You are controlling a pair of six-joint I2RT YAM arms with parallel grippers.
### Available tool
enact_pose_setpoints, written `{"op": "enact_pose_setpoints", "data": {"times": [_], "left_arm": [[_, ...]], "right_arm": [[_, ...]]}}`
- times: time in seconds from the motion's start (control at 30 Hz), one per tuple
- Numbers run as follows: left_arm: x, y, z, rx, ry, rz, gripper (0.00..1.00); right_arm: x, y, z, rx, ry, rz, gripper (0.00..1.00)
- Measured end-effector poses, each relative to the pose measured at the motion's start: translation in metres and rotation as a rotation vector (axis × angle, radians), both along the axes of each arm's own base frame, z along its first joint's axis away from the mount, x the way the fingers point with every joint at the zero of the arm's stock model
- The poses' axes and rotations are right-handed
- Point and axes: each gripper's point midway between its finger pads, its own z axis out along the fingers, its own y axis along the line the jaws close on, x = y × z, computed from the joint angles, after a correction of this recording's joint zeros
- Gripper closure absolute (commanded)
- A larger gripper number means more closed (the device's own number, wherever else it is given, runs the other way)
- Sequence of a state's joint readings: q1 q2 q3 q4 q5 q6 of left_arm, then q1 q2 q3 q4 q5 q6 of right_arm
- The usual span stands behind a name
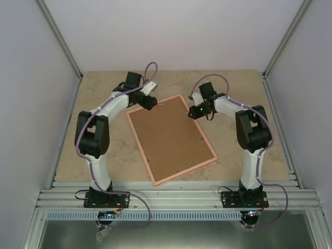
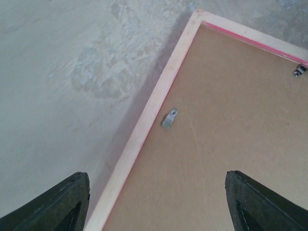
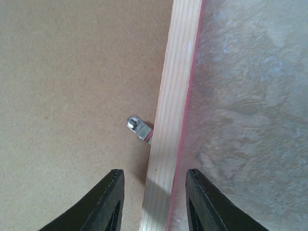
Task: Put the photo into the frame
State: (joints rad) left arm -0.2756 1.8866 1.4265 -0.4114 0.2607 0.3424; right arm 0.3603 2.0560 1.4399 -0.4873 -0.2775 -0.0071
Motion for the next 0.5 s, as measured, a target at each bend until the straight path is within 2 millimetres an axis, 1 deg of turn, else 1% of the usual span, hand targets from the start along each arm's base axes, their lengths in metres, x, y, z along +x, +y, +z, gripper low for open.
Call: {"op": "enact_pose_setpoints", "data": {"times": [0.1, 0.27, 0.37, 0.5], "left_arm": [[0.013, -0.013, -0.013, -0.009, 0.044, -0.063, 0.22], [0.027, -0.030, -0.036, -0.035, 0.121, -0.143, 0.24], [0.034, -0.035, -0.050, -0.041, 0.149, -0.153, 0.25], [0.038, -0.036, -0.065, -0.038, 0.178, -0.152, 0.28]], "right_arm": [[-0.005, -0.002, -0.005, -0.006, 0.013, 0.007, 0.63], [-0.011, -0.008, -0.012, -0.015, 0.033, 0.012, 0.64], [-0.011, -0.009, -0.012, -0.016, 0.032, 0.012, 0.64], [-0.010, -0.012, -0.012, -0.013, 0.035, 0.007, 0.64]]}}
